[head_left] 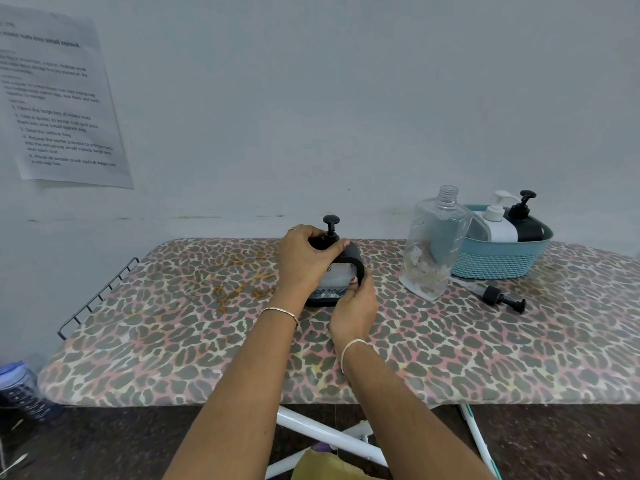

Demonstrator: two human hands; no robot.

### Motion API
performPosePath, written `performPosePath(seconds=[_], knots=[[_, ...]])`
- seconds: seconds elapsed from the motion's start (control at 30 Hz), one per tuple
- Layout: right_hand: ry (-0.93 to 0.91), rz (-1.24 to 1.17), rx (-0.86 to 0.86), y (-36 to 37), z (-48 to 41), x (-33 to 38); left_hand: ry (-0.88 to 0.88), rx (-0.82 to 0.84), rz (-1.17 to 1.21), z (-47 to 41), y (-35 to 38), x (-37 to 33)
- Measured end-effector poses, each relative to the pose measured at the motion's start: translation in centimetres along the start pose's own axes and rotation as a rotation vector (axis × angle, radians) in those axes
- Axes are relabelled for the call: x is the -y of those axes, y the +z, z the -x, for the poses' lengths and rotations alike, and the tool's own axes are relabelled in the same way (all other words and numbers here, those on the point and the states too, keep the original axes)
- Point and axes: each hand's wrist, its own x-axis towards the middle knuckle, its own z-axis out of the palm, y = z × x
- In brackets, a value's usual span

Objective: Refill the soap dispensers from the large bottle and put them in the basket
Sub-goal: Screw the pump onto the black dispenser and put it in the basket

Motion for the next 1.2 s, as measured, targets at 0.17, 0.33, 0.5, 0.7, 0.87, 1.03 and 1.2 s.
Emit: performPosePath(seconds=[0.17,0.33,0.5,0.7,0.87,1.03,1.2], knots=[[0.006,0.013,-0.001,0.1,0.0,0.0,-0.006,0.145,0.031,-0.6,-1.0,0.2],[0.018,0.029,-0.002,0.0,0.0,0.1,-0.036,0.302,0.031,-2.1,-1.9,0.7],[0.023,0.026,0.004,-0.1,0.0,0.2,-0.043,0.264,0.032,-1.4,-1.8,0.5],[0.025,0.021,0.009,-0.2,0.1,0.2,-0.083,0.178,0.117,-0.6,-1.4,0.8],[0.015,0.019,-0.006,-0.1,0.0,0.2,-0.07,0.149,0.152,-0.4,-1.3,0.7],[-0.006,0.012,-0.009,-0.1,0.1,0.0,-0.001,0.133,0.153,-0.2,-1.4,0.8],[-0.002,0.047,-0.006,0.0,-0.1,0.0,-0.007,0.2,0.165,-0.7,-2.0,0.6]])
